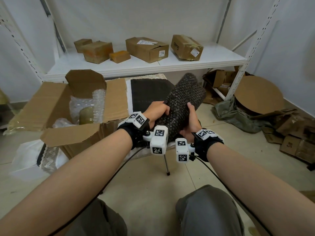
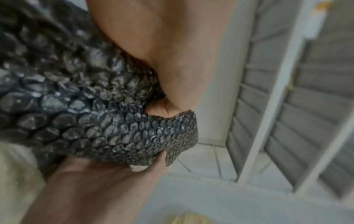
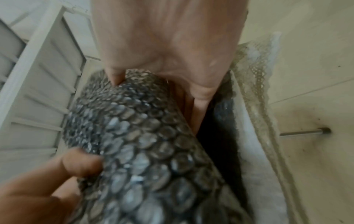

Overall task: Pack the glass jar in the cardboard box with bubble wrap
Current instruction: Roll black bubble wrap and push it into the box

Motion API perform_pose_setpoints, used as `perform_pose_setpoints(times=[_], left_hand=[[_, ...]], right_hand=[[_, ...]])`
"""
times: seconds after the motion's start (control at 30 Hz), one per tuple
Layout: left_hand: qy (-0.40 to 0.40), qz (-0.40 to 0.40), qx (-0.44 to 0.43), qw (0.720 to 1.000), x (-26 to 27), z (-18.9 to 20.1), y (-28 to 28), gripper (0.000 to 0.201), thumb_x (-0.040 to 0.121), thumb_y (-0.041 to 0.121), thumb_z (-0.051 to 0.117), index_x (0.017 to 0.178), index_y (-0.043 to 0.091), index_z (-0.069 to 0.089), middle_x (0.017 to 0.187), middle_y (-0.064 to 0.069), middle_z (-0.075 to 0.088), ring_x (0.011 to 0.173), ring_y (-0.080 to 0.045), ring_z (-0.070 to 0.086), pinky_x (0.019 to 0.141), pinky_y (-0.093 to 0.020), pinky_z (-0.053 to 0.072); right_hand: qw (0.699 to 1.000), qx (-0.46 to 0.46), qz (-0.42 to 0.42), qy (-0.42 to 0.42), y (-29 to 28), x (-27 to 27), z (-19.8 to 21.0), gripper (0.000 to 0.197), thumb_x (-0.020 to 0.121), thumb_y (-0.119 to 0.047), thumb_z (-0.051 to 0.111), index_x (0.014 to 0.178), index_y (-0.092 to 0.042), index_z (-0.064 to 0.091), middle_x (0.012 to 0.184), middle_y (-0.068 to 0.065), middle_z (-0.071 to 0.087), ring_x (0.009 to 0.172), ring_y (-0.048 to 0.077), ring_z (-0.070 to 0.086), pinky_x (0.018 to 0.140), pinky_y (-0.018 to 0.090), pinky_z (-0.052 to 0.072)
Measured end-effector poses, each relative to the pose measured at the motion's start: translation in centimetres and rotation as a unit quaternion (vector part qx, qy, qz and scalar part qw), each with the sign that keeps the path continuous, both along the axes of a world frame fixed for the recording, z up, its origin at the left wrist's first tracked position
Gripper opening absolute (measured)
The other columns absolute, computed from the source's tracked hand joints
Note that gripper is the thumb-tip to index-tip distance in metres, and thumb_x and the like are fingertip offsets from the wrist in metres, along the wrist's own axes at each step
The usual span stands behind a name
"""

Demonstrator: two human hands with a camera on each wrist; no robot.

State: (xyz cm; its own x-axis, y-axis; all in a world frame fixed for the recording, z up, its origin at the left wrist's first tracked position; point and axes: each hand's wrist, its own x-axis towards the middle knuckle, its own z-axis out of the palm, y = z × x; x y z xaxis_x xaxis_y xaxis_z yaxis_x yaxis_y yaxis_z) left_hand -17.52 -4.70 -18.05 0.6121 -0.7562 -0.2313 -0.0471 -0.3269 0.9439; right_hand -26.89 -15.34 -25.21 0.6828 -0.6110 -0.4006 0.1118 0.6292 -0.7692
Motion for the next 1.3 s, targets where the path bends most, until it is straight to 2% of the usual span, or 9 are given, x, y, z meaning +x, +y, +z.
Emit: perform_pose_setpoints(times=[0.1, 0.23, 0.37, 0.47, 0.57, 0.73, 0.97, 1.13, 1.3], left_hand=[[0.073, 0.003, 0.012, 0.997, -0.1, 0.3, 0.4, 0.020, 0.077, -0.006, 0.045, 0.072, 0.011, 0.055, 0.078, -0.008, 0.058, 0.068, -0.020, 0.055, 0.057, -0.024, 0.045], [0.007, 0.009, 0.033, 0.999, 0.3, -1.4, 0.8, 0.021, 0.076, 0.011, 0.061, 0.097, 0.009, 0.066, 0.095, -0.008, 0.068, 0.087, -0.023, 0.064, 0.077, -0.031, 0.056], [-0.029, 0.043, 0.045, 0.998, 0.4, -2.1, 1.3, 0.068, 0.067, 0.034, 0.077, 0.127, 0.017, 0.050, 0.117, -0.003, 0.061, 0.105, -0.019, 0.061, 0.097, -0.034, 0.050], [0.012, 0.046, 0.011, 0.999, 0.7, -1.9, 1.7, 0.052, 0.073, 0.034, 0.082, 0.114, 0.021, 0.053, 0.110, 0.000, 0.064, 0.100, -0.016, 0.063, 0.091, -0.029, 0.051], [0.066, 0.030, -0.016, 0.997, 0.7, -1.7, 2.1, 0.055, 0.069, 0.030, 0.087, 0.116, 0.009, 0.065, 0.113, -0.006, 0.071, 0.097, -0.019, 0.069, 0.091, -0.033, 0.054], [0.046, -0.019, -0.026, 0.998, -0.1, -0.7, 1.9, 0.037, 0.080, 0.018, 0.079, 0.112, 0.008, 0.065, 0.101, -0.005, 0.071, 0.087, -0.014, 0.068, 0.074, -0.023, 0.053], [0.024, -0.046, -0.033, 0.998, -1.9, 2.2, 1.2, 0.036, 0.093, 0.025, 0.064, 0.121, 0.002, 0.062, 0.116, -0.015, 0.069, 0.105, -0.026, 0.067, 0.096, -0.037, 0.052], [-0.006, -0.051, -0.058, 0.997, -2.5, 6.2, 1.4, 0.039, 0.099, 0.025, 0.053, 0.129, -0.001, 0.056, 0.122, -0.014, 0.065, 0.110, -0.026, 0.063, 0.095, -0.032, 0.050], [-0.039, -0.050, -0.045, 0.997, -1.4, 11.0, 2.7, 0.038, 0.099, 0.025, 0.049, 0.127, 0.000, 0.055, 0.117, -0.009, 0.064, 0.107, -0.025, 0.062, 0.097, -0.034, 0.049]], right_hand=[[0.998, 0.009, -0.003, -0.055, 0.1, -0.3, 0.3, 0.073, 0.084, -0.058, 0.064, 0.138, -0.010, 0.054, 0.133, 0.019, 0.063, 0.122, 0.035, 0.061, 0.105, 0.050, 0.047], [1.000, -0.014, 0.014, -0.003, 0.1, -0.5, 0.5, 0.075, 0.068, -0.037, 0.084, 0.132, -0.006, 0.059, 0.128, 0.021, 0.065, 0.115, 0.039, 0.065, 0.103, 0.056, 0.047], [0.999, -0.039, 0.012, 0.019, -0.2, -0.8, 0.2, 0.072, 0.066, -0.026, 0.086, 0.130, -0.002, 0.060, 0.123, 0.023, 0.068, 0.111, 0.041, 0.067, 0.100, 0.058, 0.049], [0.998, -0.061, 0.021, 0.024, 0.1, -1.2, 0.5, 0.061, 0.073, -0.021, 0.083, 0.127, -0.002, 0.061, 0.118, 0.022, 0.070, 0.109, 0.039, 0.068, 0.100, 0.055, 0.050], [0.996, -0.082, 0.026, 0.014, 0.1, -1.6, 0.4, 0.051, 0.080, -0.016, 0.079, 0.125, -0.001, 0.061, 0.117, 0.022, 0.070, 0.109, 0.038, 0.068, 0.098, 0.053, 0.052], [0.995, -0.100, 0.010, 0.023, 0.4, -2.0, 1.3, 0.059, 0.075, -0.015, 0.082, 0.127, -0.001, 0.060, 0.117, 0.023, 0.070, 0.107, 0.039, 0.069, 0.097, 0.055, 0.053], [0.996, -0.090, -0.008, 0.000, 1.5, -3.1, 4.6, 0.050, 0.086, -0.028, 0.070, 0.128, -0.002, 0.062, 0.119, 0.022, 0.070, 0.110, 0.036, 0.068, 0.095, 0.046, 0.055], [0.993, -0.071, -0.020, -0.095, 2.1, -4.1, 8.0, 0.038, 0.095, -0.033, 0.051, 0.117, -0.006, 0.067, 0.110, 0.017, 0.073, 0.096, 0.030, 0.071, 0.090, 0.043, 0.055], [0.987, -0.129, -0.066, -0.064, 2.7, -2.4, 11.4, 0.060, 0.071, -0.022, 0.070, 0.127, -0.002, 0.062, 0.124, 0.023, 0.066, 0.118, 0.041, 0.062, 0.102, 0.054, 0.048]])
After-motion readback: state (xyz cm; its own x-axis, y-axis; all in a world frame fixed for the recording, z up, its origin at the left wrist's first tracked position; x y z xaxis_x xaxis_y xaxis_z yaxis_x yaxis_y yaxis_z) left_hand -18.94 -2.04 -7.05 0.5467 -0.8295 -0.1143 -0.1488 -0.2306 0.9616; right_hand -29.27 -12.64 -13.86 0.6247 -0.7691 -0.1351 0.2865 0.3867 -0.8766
